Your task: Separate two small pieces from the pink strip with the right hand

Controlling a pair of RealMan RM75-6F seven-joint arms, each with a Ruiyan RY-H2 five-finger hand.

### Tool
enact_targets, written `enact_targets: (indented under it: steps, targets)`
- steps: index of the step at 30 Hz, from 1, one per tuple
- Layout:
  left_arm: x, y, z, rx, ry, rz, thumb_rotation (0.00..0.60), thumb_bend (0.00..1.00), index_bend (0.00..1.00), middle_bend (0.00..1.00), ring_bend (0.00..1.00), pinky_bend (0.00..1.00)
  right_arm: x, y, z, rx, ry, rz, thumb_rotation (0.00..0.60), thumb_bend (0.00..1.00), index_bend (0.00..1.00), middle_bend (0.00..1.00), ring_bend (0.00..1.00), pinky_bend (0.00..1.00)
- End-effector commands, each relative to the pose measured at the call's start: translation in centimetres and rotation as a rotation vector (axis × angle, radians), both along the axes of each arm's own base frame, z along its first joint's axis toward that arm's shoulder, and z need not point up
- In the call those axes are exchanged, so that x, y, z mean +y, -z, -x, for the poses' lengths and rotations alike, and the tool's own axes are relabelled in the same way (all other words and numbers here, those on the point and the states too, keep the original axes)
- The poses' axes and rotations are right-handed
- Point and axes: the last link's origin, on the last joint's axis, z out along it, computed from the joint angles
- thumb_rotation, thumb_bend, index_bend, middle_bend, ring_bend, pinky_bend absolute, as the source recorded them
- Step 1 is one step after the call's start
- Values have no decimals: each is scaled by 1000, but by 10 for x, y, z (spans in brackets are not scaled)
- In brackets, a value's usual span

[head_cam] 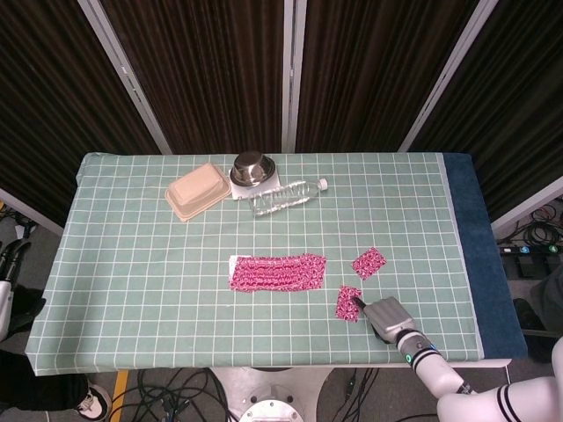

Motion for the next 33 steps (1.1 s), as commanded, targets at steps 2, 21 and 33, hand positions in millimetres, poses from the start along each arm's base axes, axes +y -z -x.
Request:
enact_targets:
  steps: [2, 21, 33]
  targets:
    - [0, 1, 0, 0, -1, 4, 600, 191, 84, 68, 0, 137, 7, -6, 4, -2, 9, -4, 600, 1000, 60, 869, 873, 740]
    - [1, 4, -1, -1, 0, 12, 600, 191, 85, 68, 0, 137, -11, -116, 18, -201, -332, 748, 600, 530, 73, 552, 537, 609]
    - [7, 10, -8, 6, 18, 32, 600, 191, 84, 68, 0, 137, 7, -177, 72, -76, -204, 951, 600, 131, 0, 0, 0, 0]
